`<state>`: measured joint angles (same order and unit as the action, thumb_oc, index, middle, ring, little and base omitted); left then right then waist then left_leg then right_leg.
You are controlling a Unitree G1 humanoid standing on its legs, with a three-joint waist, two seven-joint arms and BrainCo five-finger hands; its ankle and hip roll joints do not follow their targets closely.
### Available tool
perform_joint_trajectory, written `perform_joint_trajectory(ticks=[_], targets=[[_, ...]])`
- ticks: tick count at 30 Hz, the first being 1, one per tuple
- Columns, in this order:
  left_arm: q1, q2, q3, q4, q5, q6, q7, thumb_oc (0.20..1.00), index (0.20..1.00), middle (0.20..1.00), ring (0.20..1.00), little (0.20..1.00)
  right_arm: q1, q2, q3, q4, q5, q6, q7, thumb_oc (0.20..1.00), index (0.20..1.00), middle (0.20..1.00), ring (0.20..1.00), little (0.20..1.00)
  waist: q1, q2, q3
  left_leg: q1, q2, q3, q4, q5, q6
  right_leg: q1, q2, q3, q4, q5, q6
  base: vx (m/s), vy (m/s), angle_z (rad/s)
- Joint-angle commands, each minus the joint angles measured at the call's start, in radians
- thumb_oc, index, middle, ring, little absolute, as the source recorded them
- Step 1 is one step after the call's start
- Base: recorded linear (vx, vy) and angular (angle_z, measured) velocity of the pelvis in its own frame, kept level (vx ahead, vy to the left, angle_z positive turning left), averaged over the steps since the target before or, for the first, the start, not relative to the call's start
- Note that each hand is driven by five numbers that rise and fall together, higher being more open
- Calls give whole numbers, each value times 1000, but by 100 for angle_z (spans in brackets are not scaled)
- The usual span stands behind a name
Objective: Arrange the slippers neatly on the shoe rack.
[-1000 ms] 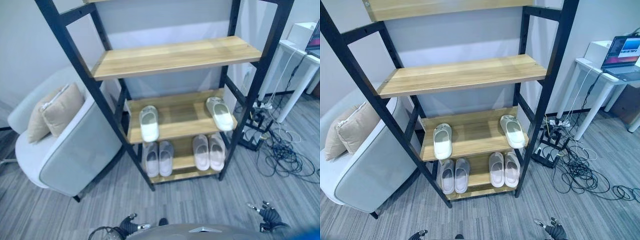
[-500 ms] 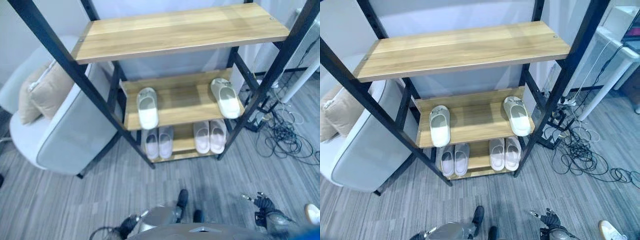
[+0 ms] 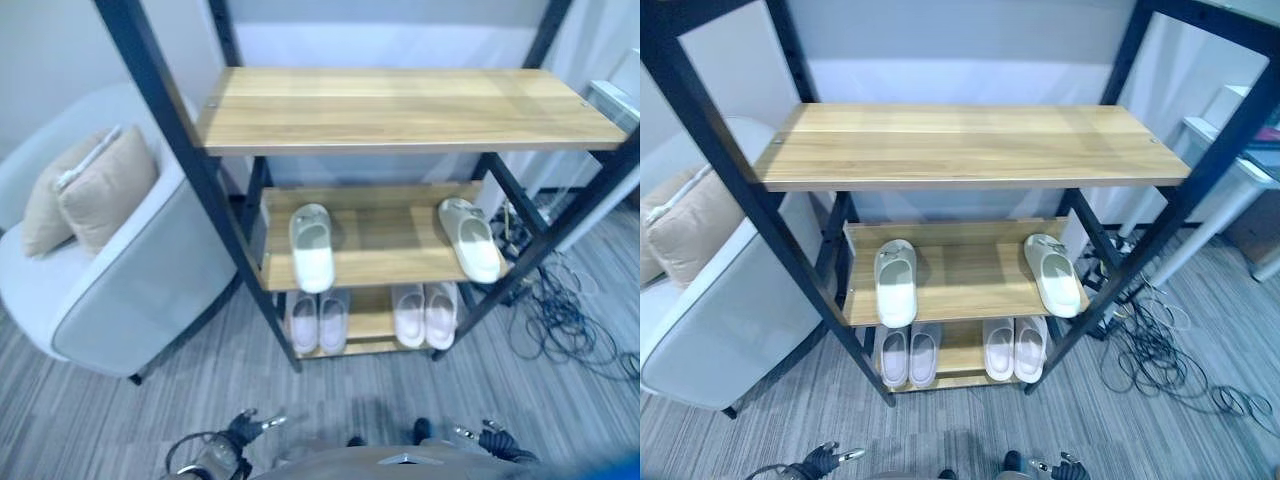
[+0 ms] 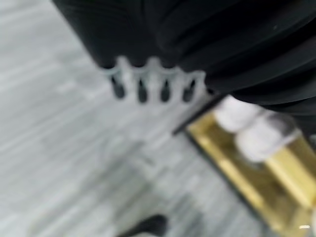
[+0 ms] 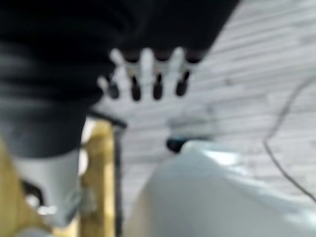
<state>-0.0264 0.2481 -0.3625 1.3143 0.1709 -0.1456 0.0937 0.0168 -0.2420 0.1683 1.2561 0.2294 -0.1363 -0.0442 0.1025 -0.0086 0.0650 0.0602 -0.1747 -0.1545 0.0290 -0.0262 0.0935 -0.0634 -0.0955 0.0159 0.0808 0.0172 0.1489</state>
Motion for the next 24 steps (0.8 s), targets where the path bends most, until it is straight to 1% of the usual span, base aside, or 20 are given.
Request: perform_joint_trajectory(ticks=[1,3,5,10,20,24], targets=[[29,-6,14,-21,16,-20,13,1000,1000,1000,1000,1000,4,-53,10,-36,-28,-16,-8,1000,1000,1000,1000,1000,8,-22,-4,-33,158,-62,-36,-3,-108,62,-22,-24,-40,-22,-25,65,-186,7],[33,-10,7,-20,20,-21,12,1000,1000,1000,1000,1000,4,-58,11,-34,-31,-16,-10,1000,1000,1000,1000,1000,9,-21,-8,-27,168,-70,-50,5,-113,72,-14,-30,-47,-26,-29,30,-144,1],[32,-15,-10,-14,37,-18,10,1000,1000,1000,1000,1000,-4,-71,8,-26,-32,-18,-19,1000,1000,1000,1000,1000,16,-19,-14,-24,187,-89,-75,26,-124,86,5,-44,-57,-39,-39,9,-162,17],[33,-21,-28,-5,62,-13,8,1000,1000,1000,1000,1000,-13,-87,6,-23,-40,-23,-27,1000,1000,1000,1000,1000,19,-17,-24,-15,205,-109,-102,50,-137,107,29,-68,-71,-55,-58,-1,-98,11],[18,-22,-46,-21,73,-18,7,1000,1000,1000,1000,1000,-14,-105,9,-10,-51,-28,-32,1000,1000,1000,1000,1000,21,-5,-32,-14,213,-117,-99,61,-151,133,47,-91,-103,-59,-74,-3,-54,4],[9,-29,-68,-45,71,-24,4,1000,1000,1000,1000,1000,-12,-118,-9,1,-37,-29,-36,1000,1000,1000,1000,1000,13,3,-32,-10,219,-120,-101,64,-159,146,53,-98,-109,-65,-79,2,-33,15]])
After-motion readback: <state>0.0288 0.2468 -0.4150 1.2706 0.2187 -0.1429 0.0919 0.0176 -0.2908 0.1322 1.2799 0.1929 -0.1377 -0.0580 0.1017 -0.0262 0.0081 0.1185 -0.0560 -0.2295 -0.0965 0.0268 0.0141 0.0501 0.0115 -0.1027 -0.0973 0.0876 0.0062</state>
